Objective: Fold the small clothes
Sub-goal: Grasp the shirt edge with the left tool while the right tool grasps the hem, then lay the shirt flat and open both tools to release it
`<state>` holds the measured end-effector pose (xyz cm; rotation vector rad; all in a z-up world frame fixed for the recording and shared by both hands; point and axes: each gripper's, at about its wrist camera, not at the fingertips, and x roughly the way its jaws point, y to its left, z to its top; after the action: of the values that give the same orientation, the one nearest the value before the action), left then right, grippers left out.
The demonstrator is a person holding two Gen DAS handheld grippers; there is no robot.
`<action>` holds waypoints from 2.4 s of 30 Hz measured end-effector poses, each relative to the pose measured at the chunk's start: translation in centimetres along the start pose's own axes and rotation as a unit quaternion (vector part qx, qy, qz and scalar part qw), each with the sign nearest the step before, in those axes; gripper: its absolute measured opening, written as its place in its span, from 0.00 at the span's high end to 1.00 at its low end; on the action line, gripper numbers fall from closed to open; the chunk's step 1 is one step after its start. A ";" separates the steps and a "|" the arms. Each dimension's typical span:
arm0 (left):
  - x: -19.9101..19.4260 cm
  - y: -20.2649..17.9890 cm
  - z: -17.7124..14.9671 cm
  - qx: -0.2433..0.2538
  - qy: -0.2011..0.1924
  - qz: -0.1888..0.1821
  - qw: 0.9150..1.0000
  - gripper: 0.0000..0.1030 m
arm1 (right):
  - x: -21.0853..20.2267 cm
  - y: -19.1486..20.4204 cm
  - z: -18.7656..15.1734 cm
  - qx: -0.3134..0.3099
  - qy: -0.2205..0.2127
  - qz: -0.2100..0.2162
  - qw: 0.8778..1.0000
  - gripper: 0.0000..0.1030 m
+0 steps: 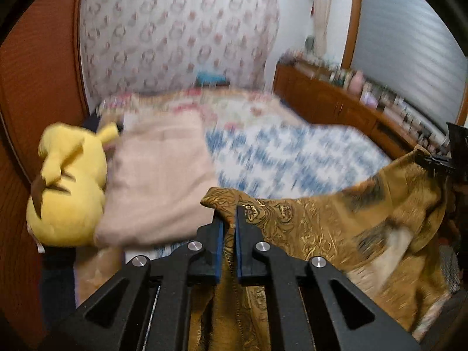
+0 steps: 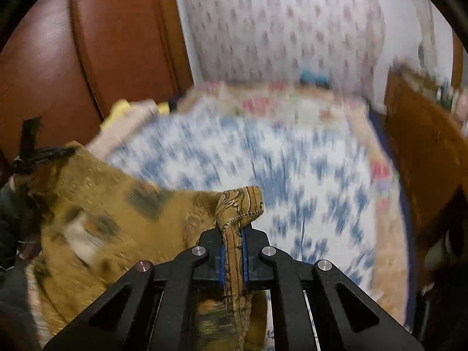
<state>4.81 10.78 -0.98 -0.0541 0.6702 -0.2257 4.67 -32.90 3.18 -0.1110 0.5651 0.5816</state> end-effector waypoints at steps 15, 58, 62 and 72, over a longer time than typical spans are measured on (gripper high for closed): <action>-7.3 1.4 12.5 -0.019 -0.174 0.041 0.984 0.93 | -13.9 2.0 14.5 -0.062 -0.170 -0.080 0.980 0.93; 6.4 3.4 -1.6 -0.031 0.034 0.078 0.996 0.30 | 9.2 -6.0 3.1 0.047 0.098 -0.102 0.989 0.57; 6.3 3.9 -2.4 -0.040 0.037 0.083 0.995 0.30 | 9.0 -6.4 2.4 0.050 0.094 -0.107 0.989 0.57; 6.0 3.9 -3.5 -0.041 0.036 0.064 0.996 0.37 | 10.1 -5.3 1.1 0.035 0.079 -0.119 0.989 0.54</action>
<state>8.00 13.29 -7.85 -0.0822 0.7512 -0.0766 15.04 -32.07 -1.59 -0.1576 0.7138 0.3217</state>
